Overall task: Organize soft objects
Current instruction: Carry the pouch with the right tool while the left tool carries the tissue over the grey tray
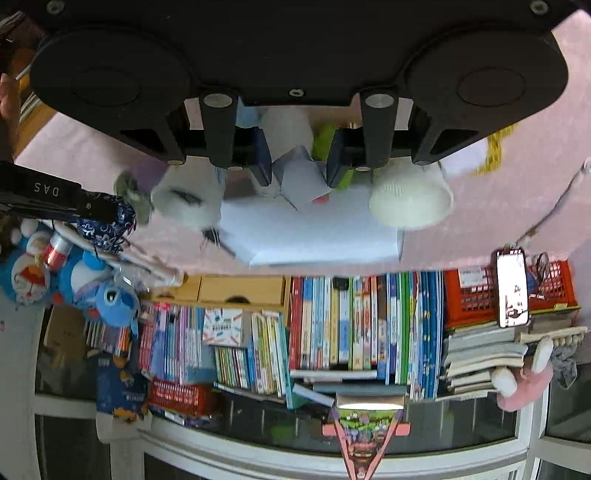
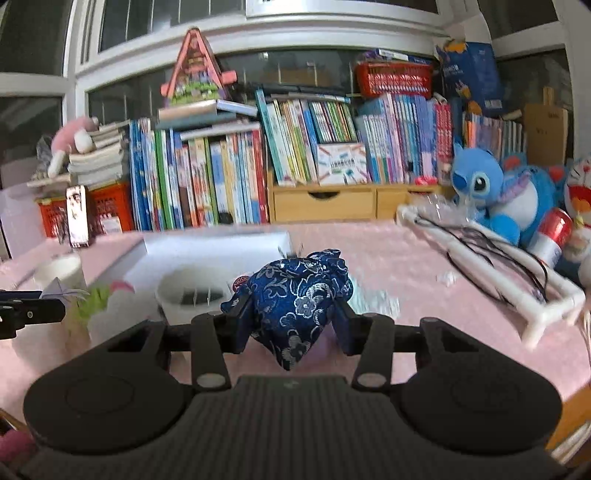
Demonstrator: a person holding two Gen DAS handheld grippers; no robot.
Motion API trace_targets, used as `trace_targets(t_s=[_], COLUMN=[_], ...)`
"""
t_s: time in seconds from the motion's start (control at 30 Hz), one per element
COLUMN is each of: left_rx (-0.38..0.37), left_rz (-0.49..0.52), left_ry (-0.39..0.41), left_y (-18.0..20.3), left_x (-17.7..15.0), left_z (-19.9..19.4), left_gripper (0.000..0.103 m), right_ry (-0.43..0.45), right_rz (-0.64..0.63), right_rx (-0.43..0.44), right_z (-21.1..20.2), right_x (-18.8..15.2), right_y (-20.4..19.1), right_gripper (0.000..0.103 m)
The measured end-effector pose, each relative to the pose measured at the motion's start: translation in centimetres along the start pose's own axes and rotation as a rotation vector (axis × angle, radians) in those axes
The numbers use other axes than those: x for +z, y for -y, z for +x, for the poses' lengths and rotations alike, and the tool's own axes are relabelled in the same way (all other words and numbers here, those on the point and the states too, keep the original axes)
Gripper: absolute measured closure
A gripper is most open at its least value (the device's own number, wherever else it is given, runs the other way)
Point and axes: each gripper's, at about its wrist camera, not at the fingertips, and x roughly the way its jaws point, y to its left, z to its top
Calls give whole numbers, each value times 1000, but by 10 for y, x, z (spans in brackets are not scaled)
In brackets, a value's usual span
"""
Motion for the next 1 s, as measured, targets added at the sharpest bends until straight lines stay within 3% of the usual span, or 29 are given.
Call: trace_targets(t_s=[0.23,0.4,0.53,0.73,1.0], left_rx=[-15,-45,-27,-8,16], left_rz=[-35,-91,-110,-165,-203], left_ry=[-24,-165,-272,-421,-527], left_y=[-16,-30,-39,-50,-59], left_x=[69,102,110,106,96], left_z=[46,116,168,235,281], left_gripper=[73,73,73,73,73], right_ry=[-59,-125,-209,-326,-454], right_rz=[9,-39,-88,-90,-156], right_rx=[123,209,275,290,279], right_z=[42,92,136,187,230], right_x=[52,80,86,79,69], right_y=[6,-4,-13,-22,-38], right_gripper=[54,53,53,53,53])
